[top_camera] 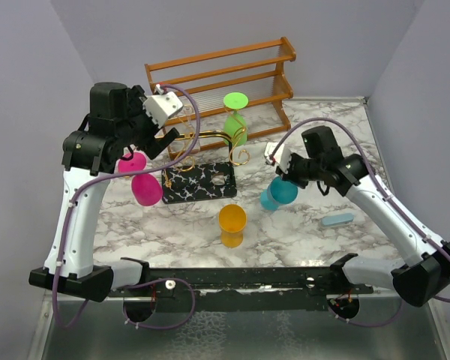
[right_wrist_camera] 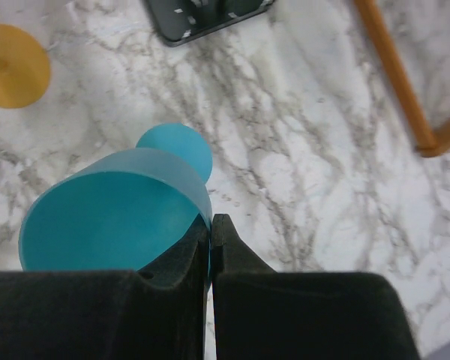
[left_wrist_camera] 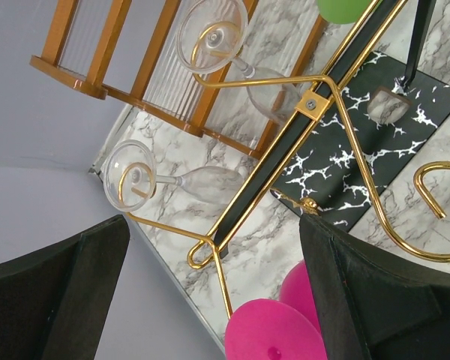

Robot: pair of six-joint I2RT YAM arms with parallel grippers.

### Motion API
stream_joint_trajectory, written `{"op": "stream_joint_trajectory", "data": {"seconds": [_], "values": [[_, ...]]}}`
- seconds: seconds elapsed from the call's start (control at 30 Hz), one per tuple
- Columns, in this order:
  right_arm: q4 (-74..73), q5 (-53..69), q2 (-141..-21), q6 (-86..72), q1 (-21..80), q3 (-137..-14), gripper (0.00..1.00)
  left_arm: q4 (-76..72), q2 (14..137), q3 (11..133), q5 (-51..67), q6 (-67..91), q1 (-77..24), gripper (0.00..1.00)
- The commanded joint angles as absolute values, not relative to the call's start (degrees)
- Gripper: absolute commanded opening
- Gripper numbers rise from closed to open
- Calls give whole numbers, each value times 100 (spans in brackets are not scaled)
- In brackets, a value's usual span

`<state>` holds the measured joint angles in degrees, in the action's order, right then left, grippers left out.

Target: Place the wine glass upside down on the wine glass rack

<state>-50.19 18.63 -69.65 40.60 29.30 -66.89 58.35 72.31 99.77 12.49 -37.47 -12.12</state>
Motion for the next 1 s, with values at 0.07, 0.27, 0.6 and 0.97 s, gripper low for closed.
{"op": "stream_joint_trajectory", "data": {"seconds": [0.07,0.27,0.6,0.97], "values": [[-3928,432,-6828,4027,2813,-7224,1,5565,7250,10178,1302,-3115,-1213,99],[-3143,-157,-6954,3859,2541,-7935,1,5221,7329,10300,1216,-2606,-1205,99],[-2743,219,-7247,3228,2540,-9344,1,4448,7665,10582,1615,-1252,-1191,99],[-3289,2181,-7798,2408,2540,-10616,1,2492,7671,9912,3440,1038,-1195,99]]}}
